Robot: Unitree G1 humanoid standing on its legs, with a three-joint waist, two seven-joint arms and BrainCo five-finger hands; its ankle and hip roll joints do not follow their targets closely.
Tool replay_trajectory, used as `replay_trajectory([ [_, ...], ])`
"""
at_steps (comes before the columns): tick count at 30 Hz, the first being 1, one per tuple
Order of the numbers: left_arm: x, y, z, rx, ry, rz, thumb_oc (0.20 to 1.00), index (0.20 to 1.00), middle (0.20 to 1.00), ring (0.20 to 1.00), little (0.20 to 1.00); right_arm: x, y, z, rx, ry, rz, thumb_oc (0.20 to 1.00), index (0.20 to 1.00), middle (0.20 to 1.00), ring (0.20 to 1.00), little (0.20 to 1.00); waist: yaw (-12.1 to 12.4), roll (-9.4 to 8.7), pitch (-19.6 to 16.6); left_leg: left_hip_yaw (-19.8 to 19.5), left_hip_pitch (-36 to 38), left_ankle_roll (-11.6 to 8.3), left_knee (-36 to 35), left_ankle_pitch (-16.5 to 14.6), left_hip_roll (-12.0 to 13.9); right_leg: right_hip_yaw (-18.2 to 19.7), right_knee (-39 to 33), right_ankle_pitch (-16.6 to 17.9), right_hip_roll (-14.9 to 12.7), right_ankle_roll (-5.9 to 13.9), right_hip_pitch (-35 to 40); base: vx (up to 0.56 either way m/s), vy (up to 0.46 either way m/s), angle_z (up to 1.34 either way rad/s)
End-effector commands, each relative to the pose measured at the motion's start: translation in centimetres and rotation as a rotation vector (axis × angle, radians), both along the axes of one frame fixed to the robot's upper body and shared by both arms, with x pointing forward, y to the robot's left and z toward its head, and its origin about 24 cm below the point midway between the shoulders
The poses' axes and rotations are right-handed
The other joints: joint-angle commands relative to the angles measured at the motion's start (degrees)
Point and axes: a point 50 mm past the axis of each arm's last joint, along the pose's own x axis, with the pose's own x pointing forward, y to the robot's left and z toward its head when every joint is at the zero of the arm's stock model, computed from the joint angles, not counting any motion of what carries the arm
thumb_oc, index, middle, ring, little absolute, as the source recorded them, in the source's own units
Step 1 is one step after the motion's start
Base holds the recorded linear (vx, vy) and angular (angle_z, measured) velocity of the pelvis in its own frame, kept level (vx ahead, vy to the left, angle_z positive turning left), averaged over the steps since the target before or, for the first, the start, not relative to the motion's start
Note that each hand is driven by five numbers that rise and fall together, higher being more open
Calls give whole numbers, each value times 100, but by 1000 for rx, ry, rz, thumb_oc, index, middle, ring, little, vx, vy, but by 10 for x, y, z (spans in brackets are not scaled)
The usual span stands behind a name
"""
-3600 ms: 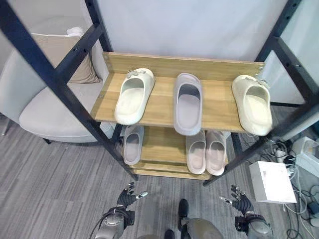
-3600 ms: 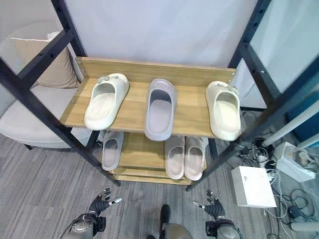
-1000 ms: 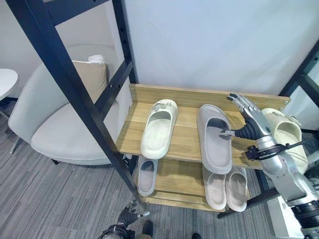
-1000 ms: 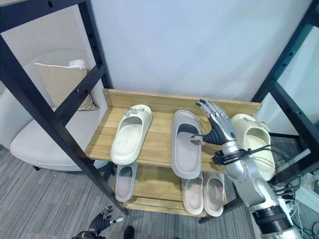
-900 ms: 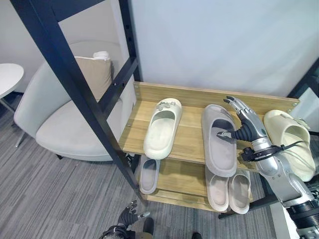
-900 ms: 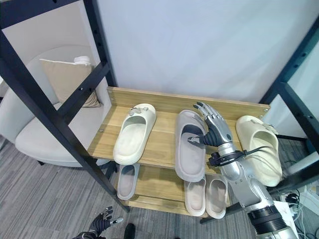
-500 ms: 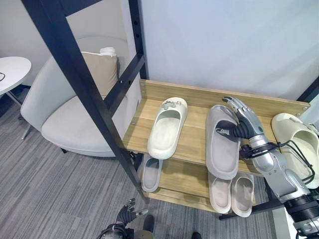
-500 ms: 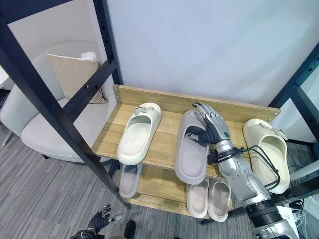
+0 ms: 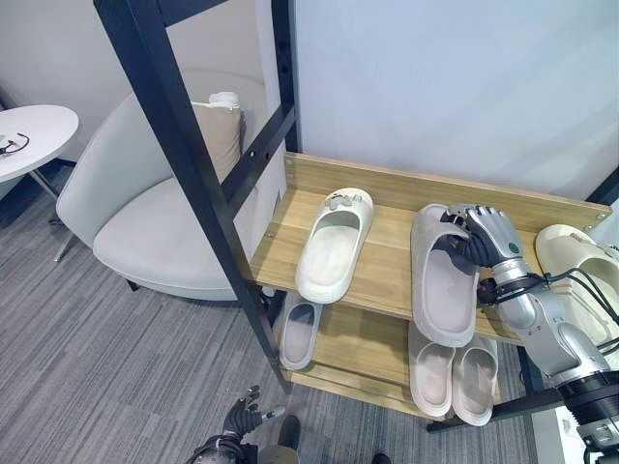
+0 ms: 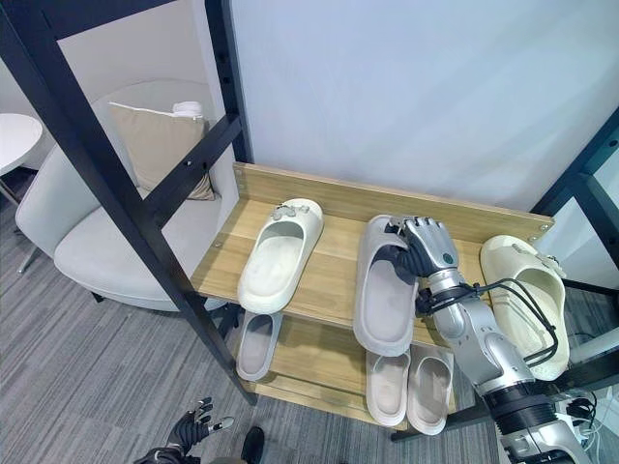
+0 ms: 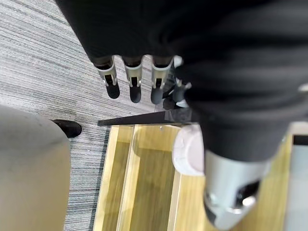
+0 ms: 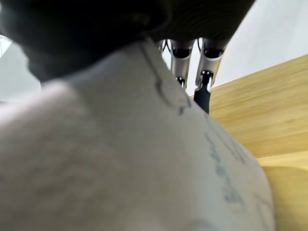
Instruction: Arrange the slippers neatly on the shoe rack.
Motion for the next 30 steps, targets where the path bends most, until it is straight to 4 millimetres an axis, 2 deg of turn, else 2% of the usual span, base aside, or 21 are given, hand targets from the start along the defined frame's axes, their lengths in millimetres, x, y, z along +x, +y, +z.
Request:
replay_trajectory([
  [1, 34, 8, 14, 28, -111, 42, 1000, 1000, 1000, 1000, 1000, -14, 8, 64, 307, -333, 81, 200, 200, 200, 200, 200, 131, -151, 104, -102, 618, 92, 55, -951, -145, -72, 8, -337, -9, -54, 18, 0, 0, 0],
  [2, 33, 8, 14, 29, -110, 41, 1000, 1000, 1000, 1000, 1000, -15, 8, 64, 308, -332, 80, 200, 200, 200, 200, 200, 141, -156, 100, -98, 617, 92, 55, -952, -144, -68, 8, -336, -8, -55, 16, -34, -11, 0],
  [5, 30, 9, 12, 29, -103, 74, 1000, 1000, 1000, 1000, 1000, -42, 17, 93, 453, -518, 203, 200, 200, 200, 200, 200, 57, -126, 74, -10, 603, 84, 50, -929, -125, 6, 8, -315, 14, -59, -44, -36, -18, -2],
  [7, 27, 8, 10, 29, -91, 86, 1000, 1000, 1000, 1000, 1000, -56, 20, 104, 541, -591, 287, 200, 200, 200, 200, 200, 3, -106, 54, 49, 598, 74, 48, -911, -120, 51, 8, -310, 27, -59, -77, -42, -21, -3],
  [10, 22, 7, 8, 19, -76, 100, 1000, 1000, 1000, 1000, 1000, -73, 22, 117, 771, -654, 475, 200, 200, 200, 200, 200, -52, -65, 15, 110, 579, 55, 42, -890, -101, 91, 8, -307, 41, -67, -117, -45, -20, -5],
  [12, 20, 7, 6, 15, -64, 114, 1000, 1000, 1000, 1000, 1000, -82, 29, 122, 949, -648, 665, 200, 200, 200, 200, 200, -71, -37, -8, 141, 570, 42, 40, -875, -92, 112, 8, -303, 50, -79, -133, -42, -26, -10],
  [13, 18, 7, 4, 15, -53, 128, 1000, 1000, 1000, 1000, 1000, -81, 42, 119, 1093, -547, 824, 200, 200, 200, 200, 200, -83, -27, -21, 166, 573, 28, 41, -860, -85, 129, 8, -287, 57, -93, -146, -34, -23, -7],
  [14, 18, 7, 4, 14, -53, 129, 1000, 1000, 1000, 1000, 1000, -81, 42, 119, 1095, -544, 828, 200, 200, 200, 200, 200, -92, -27, -23, 165, 574, 28, 41, -862, -84, 129, 8, -288, 58, -94, -145, -36, -23, -6],
  [17, 18, 4, 1, 19, -29, 145, 1000, 1000, 1000, 1000, 1000, -84, 87, 106, 1279, -212, 1159, 200, 200, 200, 200, 200, -95, -4, -12, 208, 597, 0, 48, -855, -64, 161, 8, -276, 69, -123, -132, -33, -28, -8],
  [18, 18, 4, 1, 19, -29, 145, 1000, 1000, 1000, 1000, 1000, -84, 87, 106, 1279, -212, 1159, 200, 200, 200, 200, 200, -103, -7, -23, 203, 576, 3, 45, -838, -70, 155, 8, -265, 63, -120, -151, -31, -30, -2],
  [20, 16, -1, -3, 19, -4, 146, 1000, 1000, 1000, 1000, 1000, -87, 124, 97, 1418, 48, 1385, 200, 200, 200, 200, 200, -63, 20, -15, 222, 607, -2, 59, -852, -56, 171, 8, -273, 67, -148, -130, -17, -13, 0],
  [21, 19, -2, -2, 21, -11, 146, 1000, 1000, 1000, 1000, 1000, -86, 135, 93, 1446, 126, 1415, 200, 200, 200, 200, 200, -57, 24, -33, 219, 585, 0, 66, -838, -66, 167, 8, -264, 60, -152, -148, 0, 0, 0],
  [24, 25, -4, -1, 23, -25, 146, 1000, 1000, 1000, 1000, 1000, -91, 179, 87, 1396, 387, 1568, 200, 200, 200, 200, 200, 34, 42, -18, 192, 595, -15, 77, -826, -66, 135, 8, -275, 59, -182, -126, -21, -15, 1],
  [25, 27, -4, -2, 29, -24, 157, 1000, 1000, 1000, 1000, 1000, -93, 199, 79, 1403, 524, 1608, 200, 200, 200, 200, 200, 105, 46, -15, 162, 594, -23, 77, -817, -64, 104, 8, -286, 53, -194, -110, 0, 0, 0],
  [26, 28, -4, -2, 29, -24, 157, 1000, 1000, 1000, 1000, 1000, -93, 199, 79, 1403, 524, 1610, 200, 200, 200, 200, 200, 100, 45, -10, 159, 597, -24, 77, -818, -64, 101, 8, -287, 53, -194, -105, -16, -25, 5],
  [27, 28, -2, -2, 37, -21, 169, 1000, 1000, 1000, 1000, 1000, -98, 216, 75, 1394, 638, 1669, 200, 200, 200, 200, 200, 168, 45, 6, 118, 605, -31, 75, -814, -57, 64, 8, -303, 52, -209, -74, -4, -15, 6],
  [29, 27, 0, -3, 45, -15, 179, 1000, 1000, 1000, 1000, 1000, -101, 225, 72, 1365, 695, 1688, 200, 200, 200, 200, 200, 227, 45, 10, 79, 600, -36, 74, -812, -56, 35, 8, -311, 54, -221, -56, -5, -22, 9],
  [30, 25, 1, -4, 51, -9, 184, 1000, 1000, 1000, 1000, 1000, -102, 234, 64, 1338, 761, 1682, 200, 200, 200, 200, 200, 272, 40, 21, 41, 606, -39, 70, -810, -59, 5, 8, -326, 57, -229, -35, -4, -18, 9],
])
